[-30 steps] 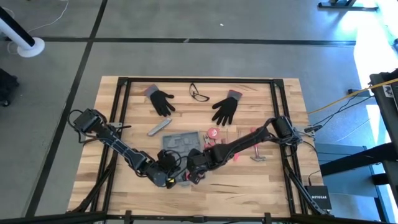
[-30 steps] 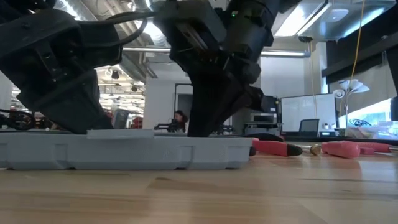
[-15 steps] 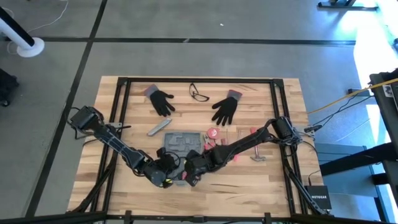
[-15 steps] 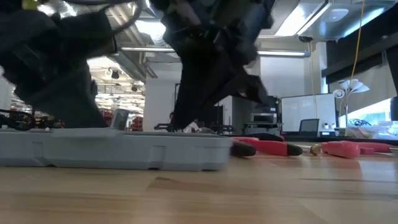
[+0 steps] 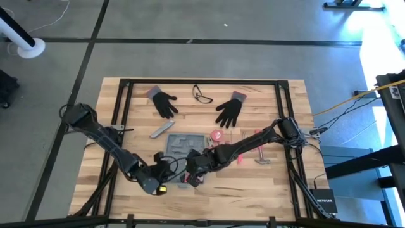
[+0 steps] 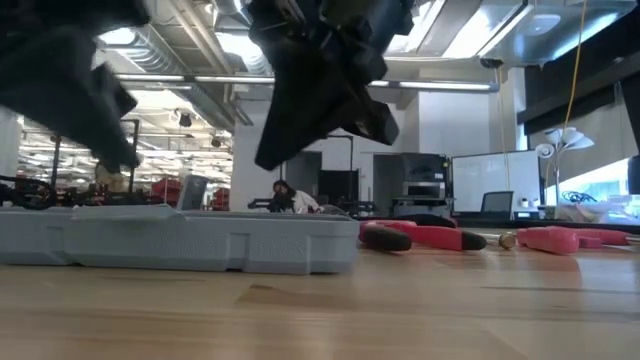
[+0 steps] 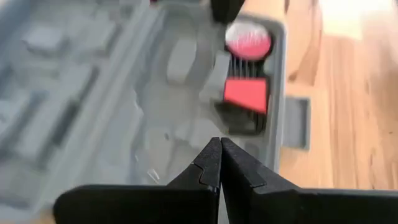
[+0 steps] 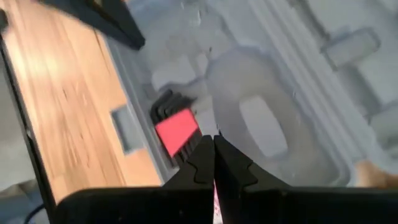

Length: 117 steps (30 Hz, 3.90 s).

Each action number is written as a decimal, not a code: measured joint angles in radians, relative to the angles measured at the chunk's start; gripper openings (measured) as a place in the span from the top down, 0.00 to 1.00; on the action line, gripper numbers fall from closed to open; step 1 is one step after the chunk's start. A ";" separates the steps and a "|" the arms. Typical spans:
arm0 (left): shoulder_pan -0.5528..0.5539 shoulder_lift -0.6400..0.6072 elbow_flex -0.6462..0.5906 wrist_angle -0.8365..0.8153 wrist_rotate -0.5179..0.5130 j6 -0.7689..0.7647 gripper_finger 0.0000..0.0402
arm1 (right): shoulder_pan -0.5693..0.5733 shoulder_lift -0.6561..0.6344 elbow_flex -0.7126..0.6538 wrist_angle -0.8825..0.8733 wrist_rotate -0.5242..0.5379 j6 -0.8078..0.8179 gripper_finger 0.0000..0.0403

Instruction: Prefit tool cases

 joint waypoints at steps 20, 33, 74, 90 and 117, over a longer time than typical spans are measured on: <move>0.049 0.170 0.005 0.098 0.167 -0.006 1.00 | 0.026 0.051 -0.002 -0.017 -0.014 0.086 1.00; 0.048 0.172 0.003 0.099 0.181 -0.026 1.00 | 0.027 0.063 -0.001 -0.077 0.020 0.140 1.00; 0.043 0.175 0.001 0.123 0.145 -0.120 1.00 | 0.099 0.114 0.081 -0.108 0.046 0.290 1.00; 0.042 0.176 0.000 0.146 0.125 -0.132 1.00 | 0.064 0.119 0.078 0.044 0.049 0.318 1.00; 0.019 0.175 0.001 0.137 0.097 -0.143 1.00 | -0.104 0.054 0.078 -0.172 -0.470 -0.402 1.00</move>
